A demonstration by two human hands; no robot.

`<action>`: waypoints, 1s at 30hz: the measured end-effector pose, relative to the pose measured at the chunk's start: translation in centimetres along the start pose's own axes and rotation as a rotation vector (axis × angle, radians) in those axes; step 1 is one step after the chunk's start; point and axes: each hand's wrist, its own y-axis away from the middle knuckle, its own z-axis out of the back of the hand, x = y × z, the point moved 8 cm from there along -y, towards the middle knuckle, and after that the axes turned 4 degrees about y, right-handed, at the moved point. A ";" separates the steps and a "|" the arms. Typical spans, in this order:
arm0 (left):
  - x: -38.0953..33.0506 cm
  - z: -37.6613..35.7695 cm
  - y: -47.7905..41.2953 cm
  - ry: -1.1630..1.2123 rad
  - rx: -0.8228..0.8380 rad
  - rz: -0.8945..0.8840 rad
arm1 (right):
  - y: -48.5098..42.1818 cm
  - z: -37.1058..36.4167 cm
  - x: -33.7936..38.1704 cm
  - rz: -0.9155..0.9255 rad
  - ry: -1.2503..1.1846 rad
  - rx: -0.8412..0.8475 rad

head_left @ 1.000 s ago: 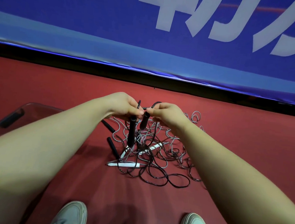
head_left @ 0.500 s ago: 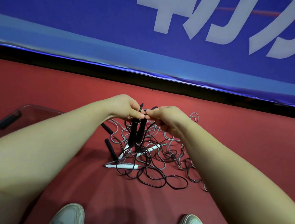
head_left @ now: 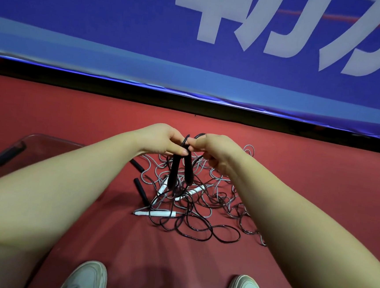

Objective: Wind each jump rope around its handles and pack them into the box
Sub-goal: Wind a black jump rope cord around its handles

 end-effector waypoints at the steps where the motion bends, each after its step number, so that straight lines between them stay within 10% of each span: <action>1: -0.1 0.0 0.0 0.007 -0.001 -0.009 | 0.0 0.0 0.0 0.013 0.010 0.009; 7: 0.4 -0.2 0.5 0.164 0.080 0.047 | -0.6 3.3 2.4 0.296 0.623 -0.201; 19: 0.8 0.4 2.4 0.273 0.350 0.100 | -0.5 -2.4 -1.5 0.318 0.069 0.434; 30: 2.1 0.4 0.9 0.326 0.047 0.073 | 0.0 -0.5 2.5 0.274 -0.086 0.274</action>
